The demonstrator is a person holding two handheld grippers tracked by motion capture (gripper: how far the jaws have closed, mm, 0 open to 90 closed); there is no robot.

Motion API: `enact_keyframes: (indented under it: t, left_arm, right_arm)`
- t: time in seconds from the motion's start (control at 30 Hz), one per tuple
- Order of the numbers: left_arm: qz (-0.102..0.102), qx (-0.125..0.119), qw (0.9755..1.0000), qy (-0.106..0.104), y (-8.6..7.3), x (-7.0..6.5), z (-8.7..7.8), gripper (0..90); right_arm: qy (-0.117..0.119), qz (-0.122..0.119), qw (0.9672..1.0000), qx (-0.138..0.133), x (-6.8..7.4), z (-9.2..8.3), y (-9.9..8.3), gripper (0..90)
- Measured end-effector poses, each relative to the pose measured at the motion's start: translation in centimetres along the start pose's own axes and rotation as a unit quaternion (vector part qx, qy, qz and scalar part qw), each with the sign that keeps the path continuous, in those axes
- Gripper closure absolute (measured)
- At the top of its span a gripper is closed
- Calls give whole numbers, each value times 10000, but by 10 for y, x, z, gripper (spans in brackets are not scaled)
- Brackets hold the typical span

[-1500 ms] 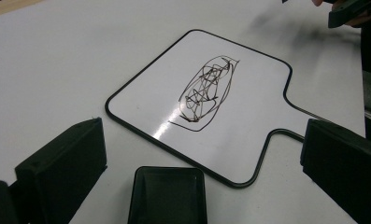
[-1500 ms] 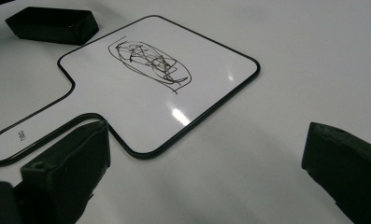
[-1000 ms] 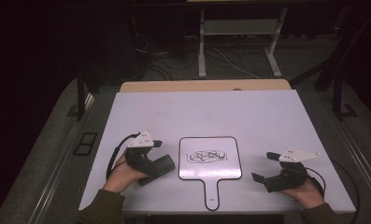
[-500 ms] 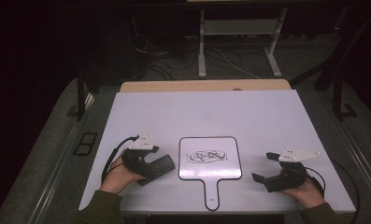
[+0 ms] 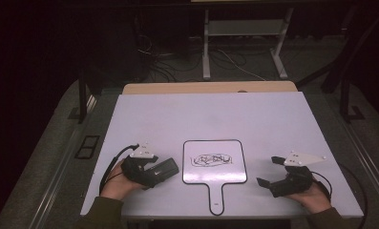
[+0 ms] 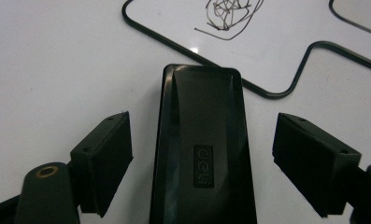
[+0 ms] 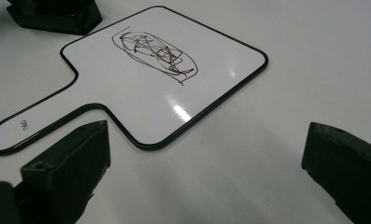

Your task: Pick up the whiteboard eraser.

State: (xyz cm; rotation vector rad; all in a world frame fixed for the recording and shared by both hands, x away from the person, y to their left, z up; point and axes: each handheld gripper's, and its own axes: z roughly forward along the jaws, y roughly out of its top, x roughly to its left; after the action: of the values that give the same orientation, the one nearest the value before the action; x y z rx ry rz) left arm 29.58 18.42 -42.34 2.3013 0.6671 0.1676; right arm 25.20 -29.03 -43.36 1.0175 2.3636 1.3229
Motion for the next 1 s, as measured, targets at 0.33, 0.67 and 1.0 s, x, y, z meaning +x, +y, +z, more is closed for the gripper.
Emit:
enact_keyframes:
  t: [0.33,0.67,1.0]
  left_arm:
    - [122,263,9996,30,-3,-3,5,254]
    - [152,352,9992,92,-3,-3,6,320]
    - [136,487,9987,89,-3,-2,8,347]
  right_arm:
    - [5,3,10000,17,0,0,-1,3]
    - [1,-15,10000,34,0,1,-2,2]
    - [-1,-3,10000,30,0,1,-2,3]
